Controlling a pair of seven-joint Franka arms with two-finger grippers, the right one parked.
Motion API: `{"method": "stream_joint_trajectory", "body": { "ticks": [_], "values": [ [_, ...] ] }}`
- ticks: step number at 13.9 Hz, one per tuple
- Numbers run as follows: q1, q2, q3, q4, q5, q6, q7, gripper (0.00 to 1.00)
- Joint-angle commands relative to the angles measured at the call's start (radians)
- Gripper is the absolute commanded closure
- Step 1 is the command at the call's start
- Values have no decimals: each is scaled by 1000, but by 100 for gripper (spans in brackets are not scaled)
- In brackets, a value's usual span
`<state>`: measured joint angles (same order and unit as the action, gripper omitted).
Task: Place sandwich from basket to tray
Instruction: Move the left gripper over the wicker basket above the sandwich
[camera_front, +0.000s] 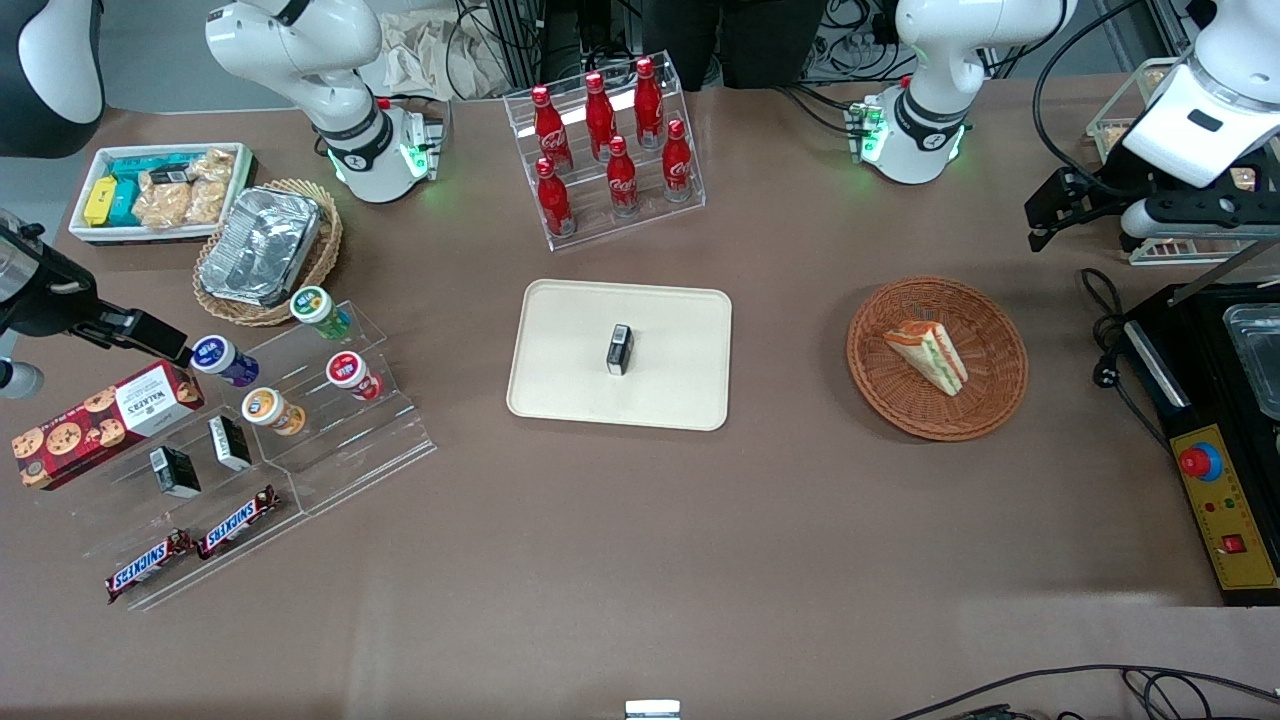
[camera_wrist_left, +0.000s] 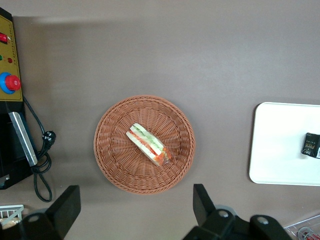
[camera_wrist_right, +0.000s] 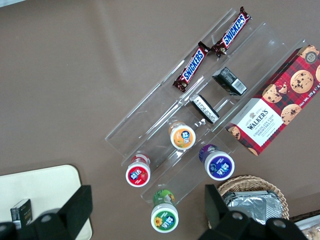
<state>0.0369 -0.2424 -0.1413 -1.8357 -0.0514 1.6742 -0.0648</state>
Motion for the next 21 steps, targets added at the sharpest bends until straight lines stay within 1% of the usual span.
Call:
{"method": "stream_joint_trajectory", "body": {
  "ticks": [1,6,7,10,11,15,18,21],
  "values": [
    [12,-12,-4,-6,-19,-2,11,0],
    [9,-3,-6,0,-2,-8,-3,0],
    [11,-6,-6,-7,-2,-10,-47,0],
    [-2,3,-11,-11,1,-1,-304,0],
    [-5,5,-12,-20,1,-1,-364,0],
    [-14,-8,-24,-97,1,4,-589,0],
    [-19,-8,-24,-137,1,36,-671,0],
    [-15,-9,-23,-187,-10,82,-693,0]
  ]
}}
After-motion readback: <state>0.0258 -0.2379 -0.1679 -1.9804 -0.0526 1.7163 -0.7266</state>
